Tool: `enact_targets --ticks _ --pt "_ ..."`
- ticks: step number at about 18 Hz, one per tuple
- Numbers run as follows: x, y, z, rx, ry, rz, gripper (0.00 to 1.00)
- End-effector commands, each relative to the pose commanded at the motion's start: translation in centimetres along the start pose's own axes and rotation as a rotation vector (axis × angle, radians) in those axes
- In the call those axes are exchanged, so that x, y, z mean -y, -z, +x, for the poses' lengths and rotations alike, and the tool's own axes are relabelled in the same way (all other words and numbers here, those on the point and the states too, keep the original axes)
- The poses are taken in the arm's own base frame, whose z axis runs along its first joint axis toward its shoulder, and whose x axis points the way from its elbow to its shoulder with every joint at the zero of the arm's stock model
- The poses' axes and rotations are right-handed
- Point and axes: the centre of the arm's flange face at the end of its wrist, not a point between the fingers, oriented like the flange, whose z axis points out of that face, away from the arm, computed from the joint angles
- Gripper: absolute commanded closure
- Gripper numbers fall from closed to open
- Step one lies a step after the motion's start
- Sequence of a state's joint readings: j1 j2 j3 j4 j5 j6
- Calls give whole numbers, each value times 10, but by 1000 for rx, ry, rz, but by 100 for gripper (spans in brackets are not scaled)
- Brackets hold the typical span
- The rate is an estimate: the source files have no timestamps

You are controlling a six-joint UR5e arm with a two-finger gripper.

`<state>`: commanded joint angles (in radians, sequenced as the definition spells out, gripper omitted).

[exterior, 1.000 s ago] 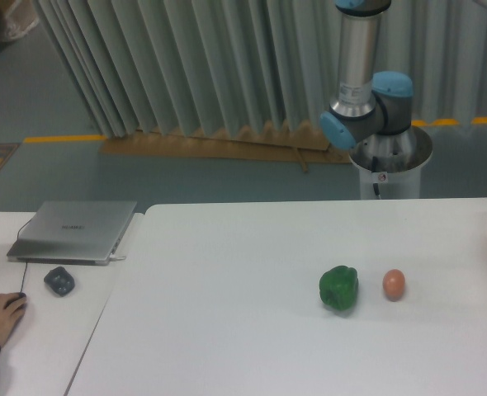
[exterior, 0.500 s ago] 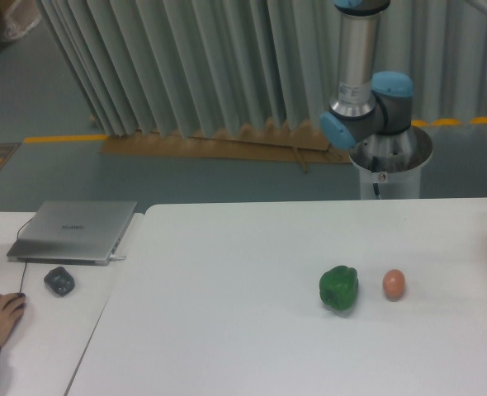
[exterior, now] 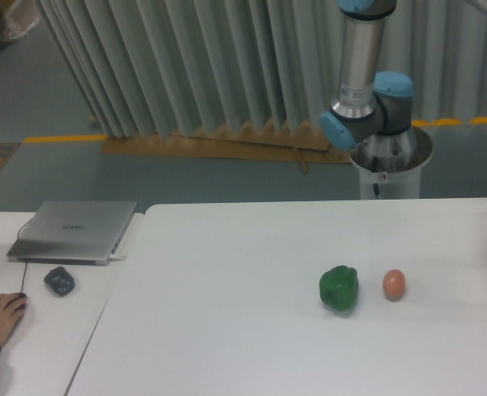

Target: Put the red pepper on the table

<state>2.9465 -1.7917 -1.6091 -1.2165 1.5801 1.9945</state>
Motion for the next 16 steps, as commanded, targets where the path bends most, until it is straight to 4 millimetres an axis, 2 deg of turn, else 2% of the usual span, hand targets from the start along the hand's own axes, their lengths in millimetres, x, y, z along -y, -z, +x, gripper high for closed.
enact_targets --ticks 4,7,10,12,14,16 --pt "-69 5 9 38 170 13 0" --pt "-103 -14 5 79 211 32 0" --pt "-112 -34 -5 95 161 19 0" --pt "-111 -40 -8 98 105 2 0" --pt "-108 -42 -9 70 47 -40 0" --pt "-94 -43 -15 45 13 -91 0"
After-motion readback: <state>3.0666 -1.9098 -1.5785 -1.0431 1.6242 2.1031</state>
